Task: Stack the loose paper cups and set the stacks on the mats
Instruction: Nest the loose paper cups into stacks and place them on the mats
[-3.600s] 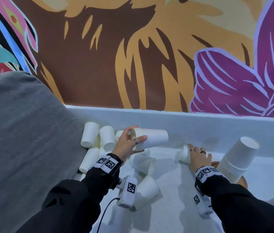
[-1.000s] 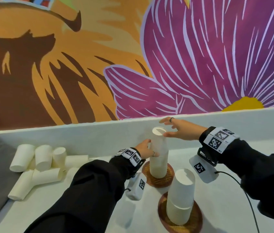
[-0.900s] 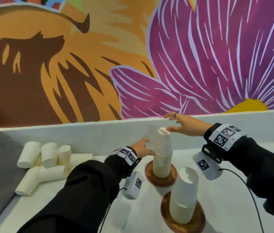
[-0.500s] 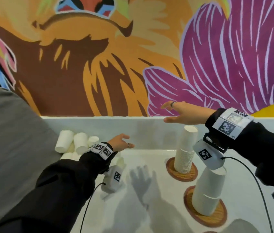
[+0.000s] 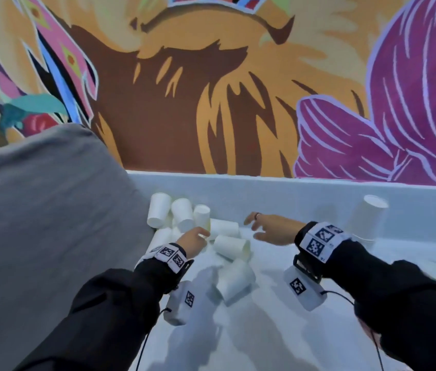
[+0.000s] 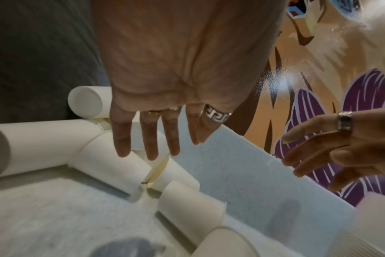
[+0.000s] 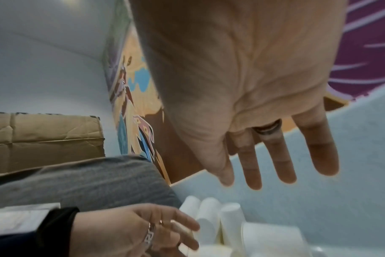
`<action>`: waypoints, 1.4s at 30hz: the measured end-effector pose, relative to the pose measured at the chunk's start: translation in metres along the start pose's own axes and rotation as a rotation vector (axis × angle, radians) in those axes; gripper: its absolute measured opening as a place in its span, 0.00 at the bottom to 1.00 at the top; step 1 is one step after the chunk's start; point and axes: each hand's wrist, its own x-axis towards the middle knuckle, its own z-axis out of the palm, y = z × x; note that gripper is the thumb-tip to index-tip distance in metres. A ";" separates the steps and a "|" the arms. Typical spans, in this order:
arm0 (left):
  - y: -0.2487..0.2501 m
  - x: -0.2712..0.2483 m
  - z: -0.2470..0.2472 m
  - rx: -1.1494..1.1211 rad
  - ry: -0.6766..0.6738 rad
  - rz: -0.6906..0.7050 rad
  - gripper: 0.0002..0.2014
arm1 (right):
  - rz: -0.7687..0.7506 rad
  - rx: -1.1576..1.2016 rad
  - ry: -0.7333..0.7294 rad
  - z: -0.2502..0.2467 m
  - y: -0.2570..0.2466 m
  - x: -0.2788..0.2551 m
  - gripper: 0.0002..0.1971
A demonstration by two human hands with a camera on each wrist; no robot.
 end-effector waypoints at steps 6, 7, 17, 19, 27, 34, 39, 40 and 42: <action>-0.025 0.015 0.014 0.055 -0.091 0.010 0.19 | 0.145 0.172 -0.058 0.068 0.008 0.027 0.14; -0.026 0.018 0.016 0.065 -0.097 0.020 0.20 | 0.169 0.227 -0.071 0.076 0.010 0.029 0.12; -0.018 0.061 0.047 0.317 -0.084 0.223 0.36 | 0.288 0.757 0.003 0.103 0.026 0.032 0.13; -0.017 0.070 0.056 0.386 -0.110 0.249 0.37 | 0.281 0.779 0.063 0.097 0.033 0.027 0.10; -0.004 0.087 0.088 0.598 -0.209 0.261 0.40 | 0.349 0.547 0.613 0.073 0.080 0.012 0.04; 0.002 0.082 0.095 0.358 -0.264 0.241 0.35 | 0.344 0.598 0.825 0.077 0.084 0.019 0.07; 0.008 0.074 0.080 -0.042 -0.207 0.323 0.41 | 0.225 0.609 0.819 0.075 0.061 0.026 0.05; 0.009 0.072 0.076 -0.092 -0.201 0.320 0.42 | 0.185 0.600 0.807 0.074 0.055 0.027 0.07; 0.007 0.068 0.071 -0.164 -0.193 0.329 0.43 | 0.085 0.562 0.738 0.070 0.039 0.029 0.11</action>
